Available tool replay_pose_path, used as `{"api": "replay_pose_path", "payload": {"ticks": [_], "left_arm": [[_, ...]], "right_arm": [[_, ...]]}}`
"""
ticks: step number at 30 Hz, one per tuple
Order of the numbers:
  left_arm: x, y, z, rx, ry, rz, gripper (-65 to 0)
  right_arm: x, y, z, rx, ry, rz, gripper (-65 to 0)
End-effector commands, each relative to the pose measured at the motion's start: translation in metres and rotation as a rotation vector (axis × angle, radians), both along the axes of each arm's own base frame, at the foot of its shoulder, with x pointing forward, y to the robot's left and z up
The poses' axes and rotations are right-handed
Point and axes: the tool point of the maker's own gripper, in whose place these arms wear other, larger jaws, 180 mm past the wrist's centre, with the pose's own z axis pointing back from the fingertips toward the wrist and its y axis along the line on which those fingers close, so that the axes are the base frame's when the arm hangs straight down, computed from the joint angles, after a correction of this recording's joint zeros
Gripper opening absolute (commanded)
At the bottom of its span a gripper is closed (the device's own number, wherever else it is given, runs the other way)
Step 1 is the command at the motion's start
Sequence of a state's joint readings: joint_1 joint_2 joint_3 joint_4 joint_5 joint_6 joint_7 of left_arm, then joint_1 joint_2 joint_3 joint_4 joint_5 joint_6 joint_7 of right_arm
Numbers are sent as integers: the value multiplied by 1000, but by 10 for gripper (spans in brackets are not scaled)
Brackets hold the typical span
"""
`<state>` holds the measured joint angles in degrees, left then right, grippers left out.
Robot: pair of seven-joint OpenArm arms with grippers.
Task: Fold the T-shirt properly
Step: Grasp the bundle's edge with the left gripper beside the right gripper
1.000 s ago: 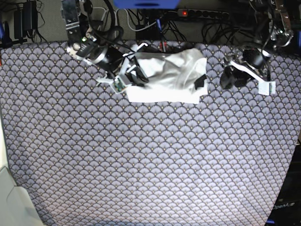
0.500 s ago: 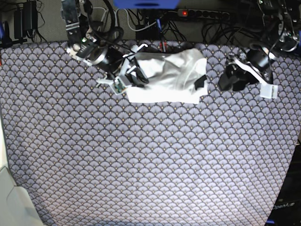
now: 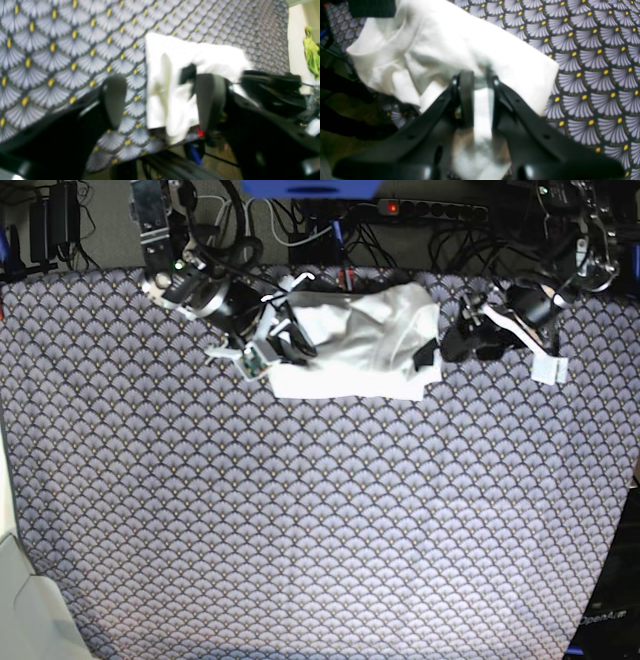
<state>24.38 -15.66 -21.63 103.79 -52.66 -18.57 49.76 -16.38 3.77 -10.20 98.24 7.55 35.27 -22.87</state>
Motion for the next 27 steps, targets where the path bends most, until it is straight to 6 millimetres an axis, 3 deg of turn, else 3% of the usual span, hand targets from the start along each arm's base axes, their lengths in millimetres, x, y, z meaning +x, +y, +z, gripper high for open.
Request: {"api": "replay_pose_path", "payload": {"ticks": [1, 6, 15, 27], "left_arm": [[8, 2, 10, -11, -45, -2, -193], [13, 5, 3, -21, -32, 10, -155], [30, -36, 4, -54, -46, -100, -156], [34, -28, -33, -88, 52, -54, -156]], "right_arm": [[5, 4, 11, 31, -34, 2, -560], [5, 4, 11, 31, -34, 2, -560], [5, 4, 11, 31, -33, 2, -560], [5, 2, 11, 27, -34, 3, -560]]}}
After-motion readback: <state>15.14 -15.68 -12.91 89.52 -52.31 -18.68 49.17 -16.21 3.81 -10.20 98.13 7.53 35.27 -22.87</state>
